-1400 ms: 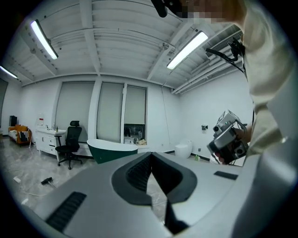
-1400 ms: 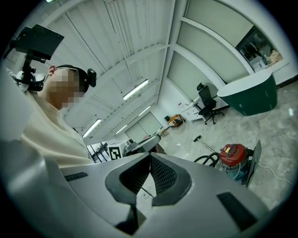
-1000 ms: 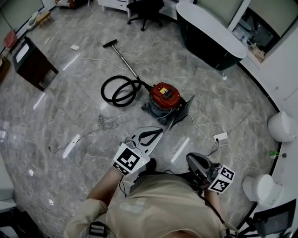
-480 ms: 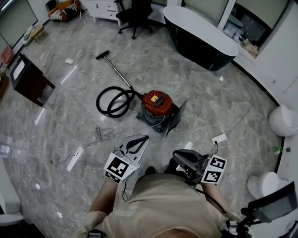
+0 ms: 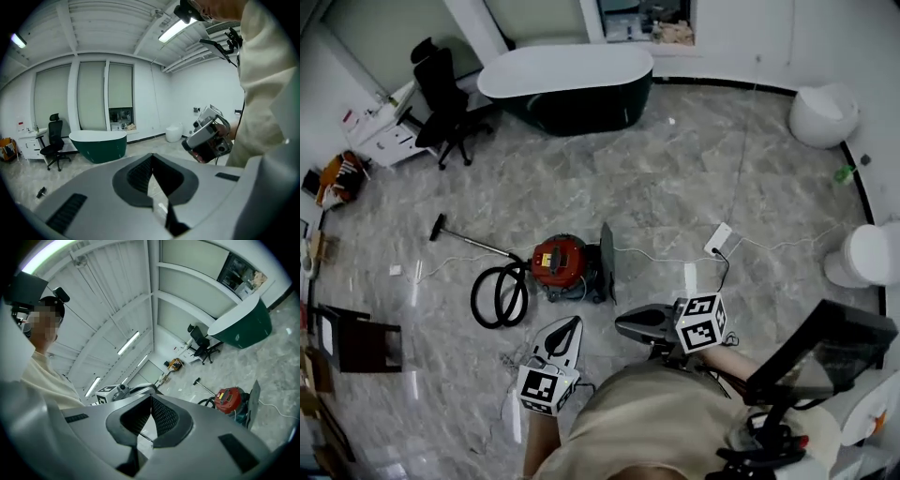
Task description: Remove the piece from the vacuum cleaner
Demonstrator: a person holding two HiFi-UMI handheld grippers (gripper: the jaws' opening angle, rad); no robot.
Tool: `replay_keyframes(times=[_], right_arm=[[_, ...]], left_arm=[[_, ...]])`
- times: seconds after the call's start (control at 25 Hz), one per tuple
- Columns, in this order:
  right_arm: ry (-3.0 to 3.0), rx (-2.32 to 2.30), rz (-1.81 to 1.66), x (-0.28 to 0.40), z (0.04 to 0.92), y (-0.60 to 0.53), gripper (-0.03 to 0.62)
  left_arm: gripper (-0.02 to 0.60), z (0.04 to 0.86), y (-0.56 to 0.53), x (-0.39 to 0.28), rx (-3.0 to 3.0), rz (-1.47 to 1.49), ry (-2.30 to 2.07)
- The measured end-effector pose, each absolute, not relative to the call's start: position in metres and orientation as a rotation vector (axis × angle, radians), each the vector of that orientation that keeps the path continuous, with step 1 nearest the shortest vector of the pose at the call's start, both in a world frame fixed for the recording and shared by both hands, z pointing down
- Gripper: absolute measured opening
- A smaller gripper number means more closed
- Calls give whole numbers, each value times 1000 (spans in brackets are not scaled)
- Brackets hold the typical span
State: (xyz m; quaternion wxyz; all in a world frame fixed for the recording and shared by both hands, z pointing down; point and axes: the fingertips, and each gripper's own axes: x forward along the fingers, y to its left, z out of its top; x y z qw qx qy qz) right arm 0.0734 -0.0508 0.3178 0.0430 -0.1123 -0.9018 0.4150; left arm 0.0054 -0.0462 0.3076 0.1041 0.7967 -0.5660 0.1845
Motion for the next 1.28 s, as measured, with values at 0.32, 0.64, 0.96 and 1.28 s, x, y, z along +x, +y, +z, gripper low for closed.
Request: replay_keyframes(times=[0.32,0.64,0.96,1.28], right_arm=[[-2763,-376,1303,103,314,-103,2],[-2763,-362,1231,102,332,-136,2],[-2690,-428,1133,65,344,-136,2],[-2686,-303,1048,-10,345,-144,2]], left_arm=[[-6,310,-98,42,2360,625,-1613],[-6,320,-131,32,2323,723,-1618],[-6,326,-133,-21,2232,779,-1727],[-6,343,-140,-102,2251,727,-1699]])
